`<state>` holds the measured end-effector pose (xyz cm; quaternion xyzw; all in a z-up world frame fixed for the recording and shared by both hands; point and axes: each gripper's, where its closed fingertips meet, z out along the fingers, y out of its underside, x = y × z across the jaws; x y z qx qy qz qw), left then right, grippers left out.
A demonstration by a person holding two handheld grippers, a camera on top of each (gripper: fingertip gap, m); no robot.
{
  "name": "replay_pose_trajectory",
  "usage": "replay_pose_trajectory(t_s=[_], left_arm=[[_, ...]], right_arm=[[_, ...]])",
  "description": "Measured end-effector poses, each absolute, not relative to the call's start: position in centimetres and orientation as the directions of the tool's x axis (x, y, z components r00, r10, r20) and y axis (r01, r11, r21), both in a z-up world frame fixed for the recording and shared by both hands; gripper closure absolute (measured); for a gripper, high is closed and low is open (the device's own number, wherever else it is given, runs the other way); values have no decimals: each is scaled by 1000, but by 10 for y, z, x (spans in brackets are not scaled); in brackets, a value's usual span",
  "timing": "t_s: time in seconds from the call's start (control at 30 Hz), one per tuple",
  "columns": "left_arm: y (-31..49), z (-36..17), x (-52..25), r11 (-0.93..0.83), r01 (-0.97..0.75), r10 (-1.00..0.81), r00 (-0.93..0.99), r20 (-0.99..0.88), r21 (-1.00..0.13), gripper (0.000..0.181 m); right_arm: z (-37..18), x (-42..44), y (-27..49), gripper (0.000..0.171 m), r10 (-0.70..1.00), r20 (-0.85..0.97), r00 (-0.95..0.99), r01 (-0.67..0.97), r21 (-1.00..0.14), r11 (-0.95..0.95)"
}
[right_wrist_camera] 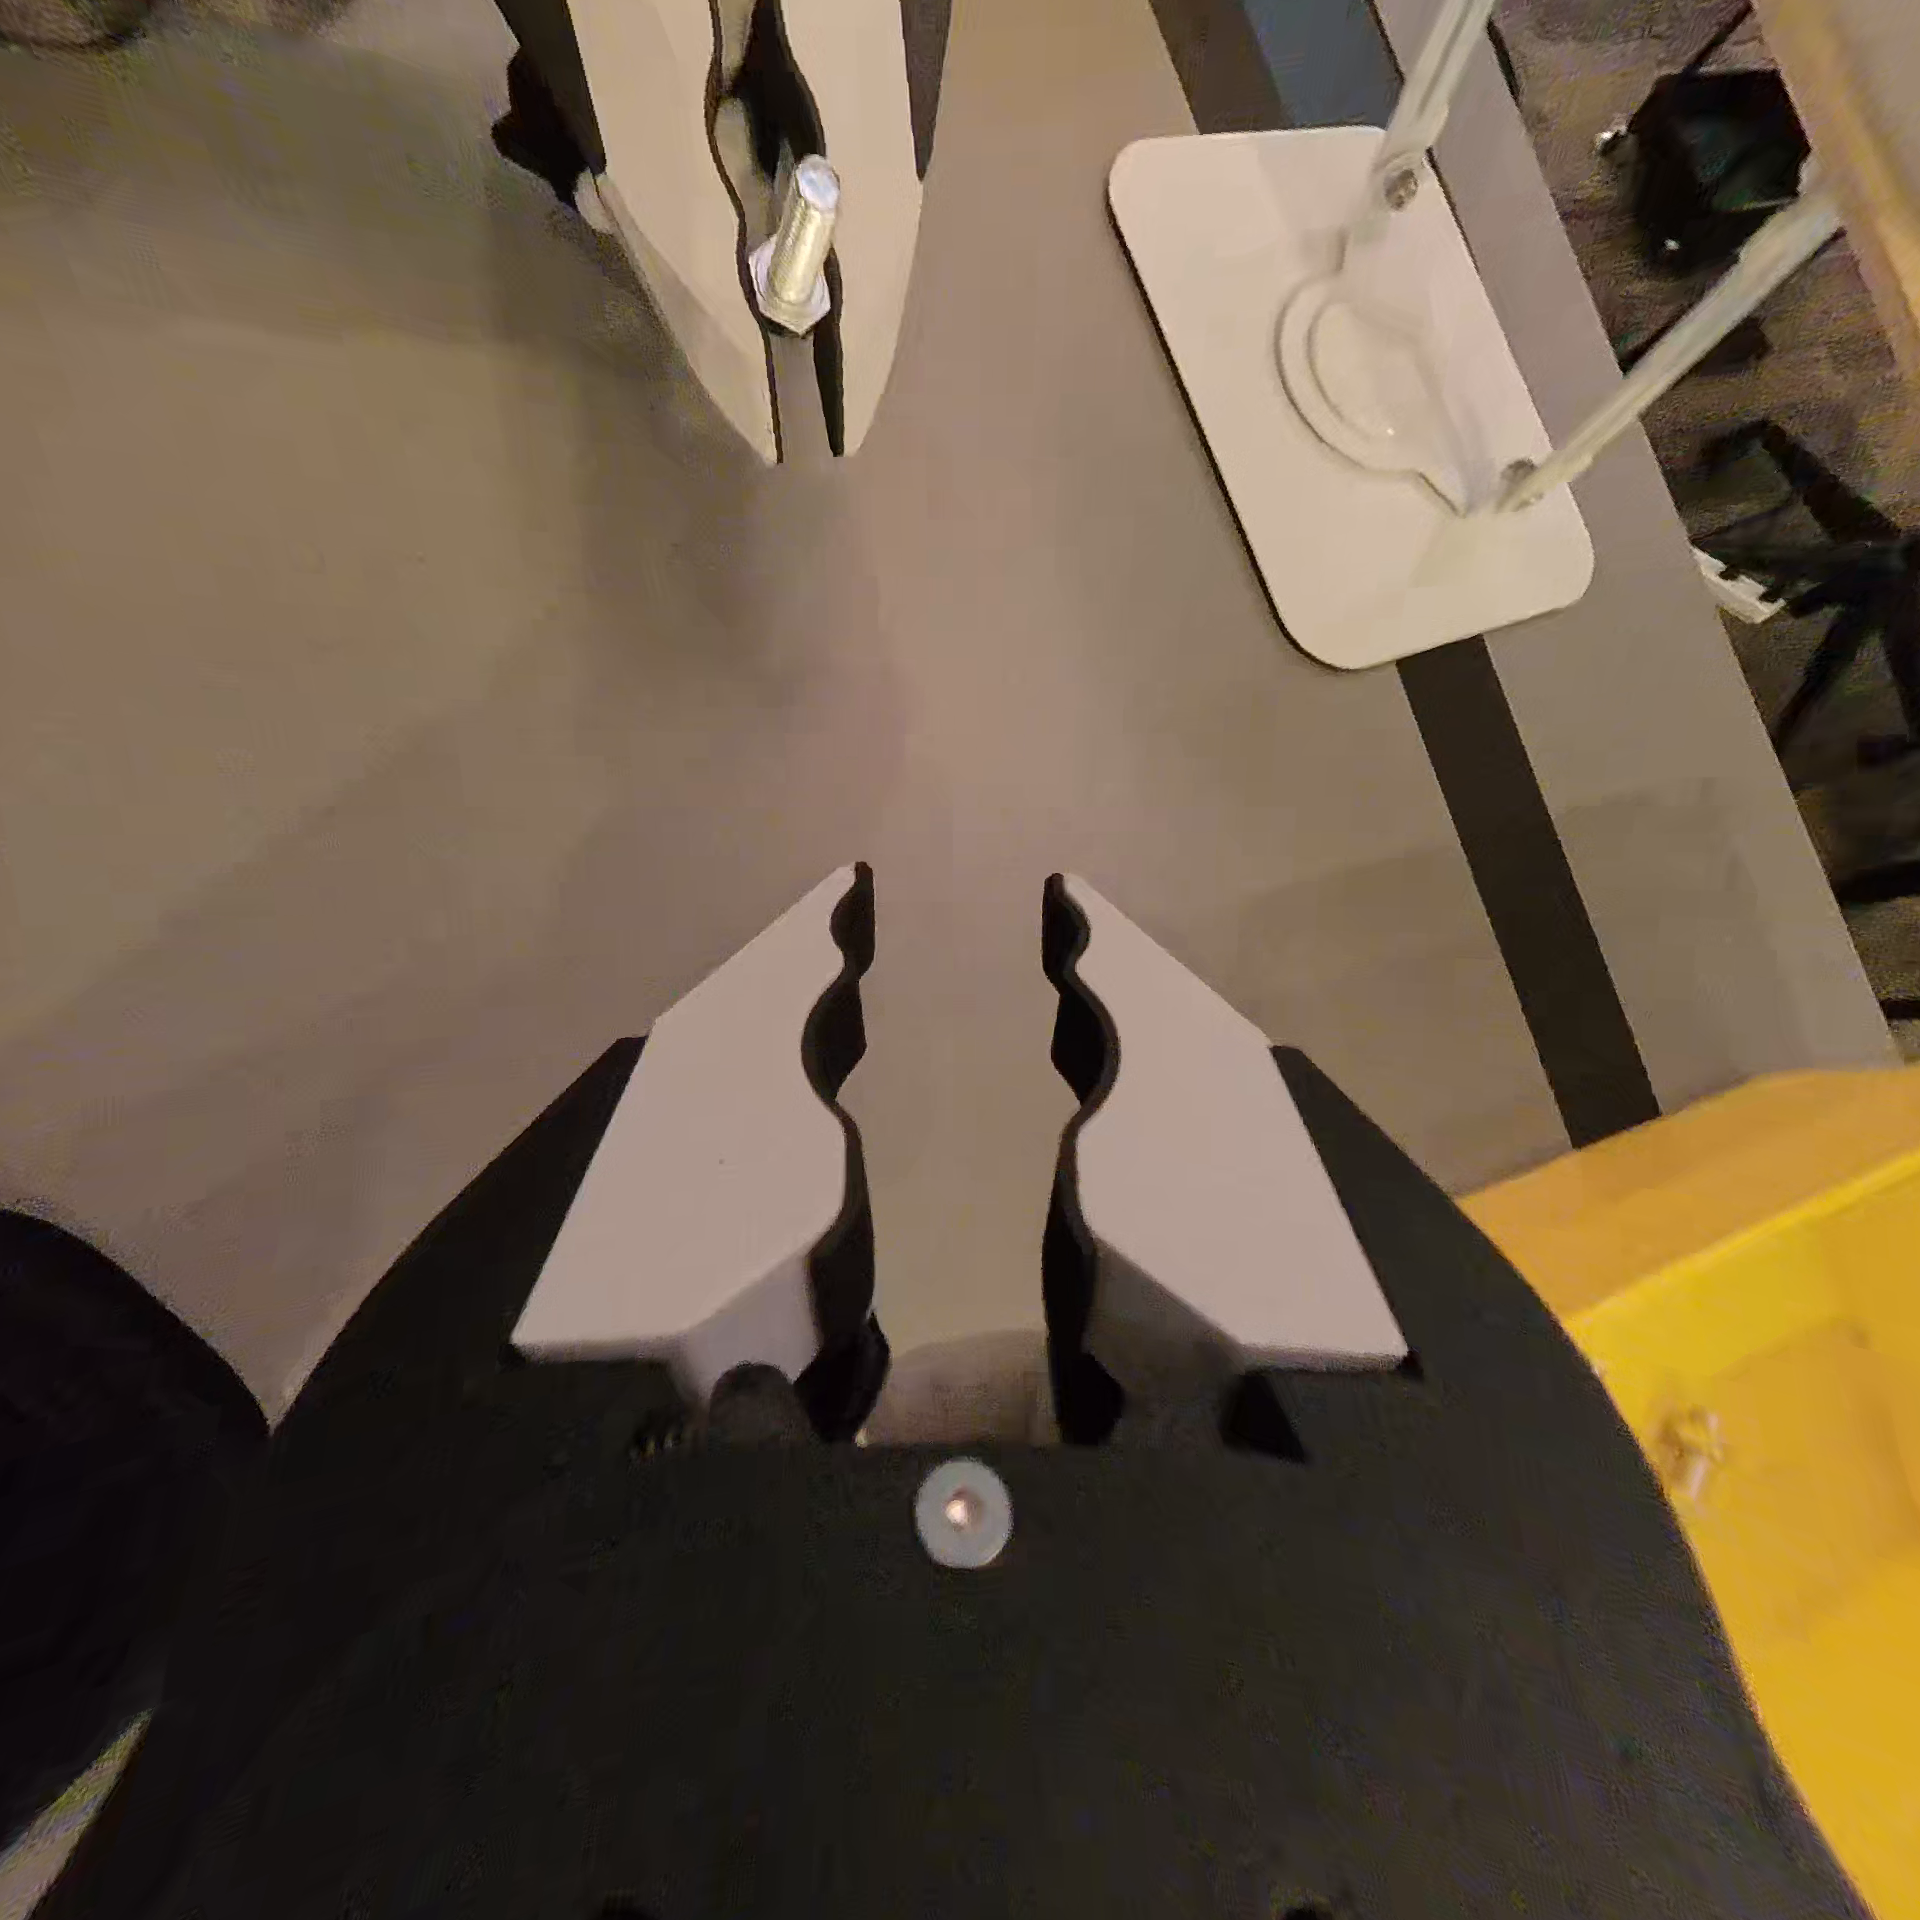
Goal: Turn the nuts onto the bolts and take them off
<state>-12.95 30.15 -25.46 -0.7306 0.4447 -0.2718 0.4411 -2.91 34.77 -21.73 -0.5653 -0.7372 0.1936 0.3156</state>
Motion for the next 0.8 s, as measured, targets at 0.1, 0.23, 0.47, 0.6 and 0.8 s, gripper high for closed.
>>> replay_pose_trajectory(t_s=[0.1,0.23,0.47,0.6,0.8], left_arm=[[302,-257,-127,-220,-422,-891,454,5,-880,167],[301,-257,-123,-214,-434,-893,450,-5,-875,167],[304,-256,-126,-218,-419,-887,462,-1,-881,167],[303,-254,-127,-218,-415,-886,463,1,-883,167],[304,-252,-133,-225,-395,-881,473,12,-891,167]], right_arm=[[-227,2,371,139,949,315,-9,767,-606,208],[-248,24,393,130,953,250,171,760,-649,34],[-281,21,411,109,924,229,305,718,-692,-65],[-299,0,424,93,912,169,373,695,-703,-153],[-316,0,430,98,895,100,435,689,-677,-259]])
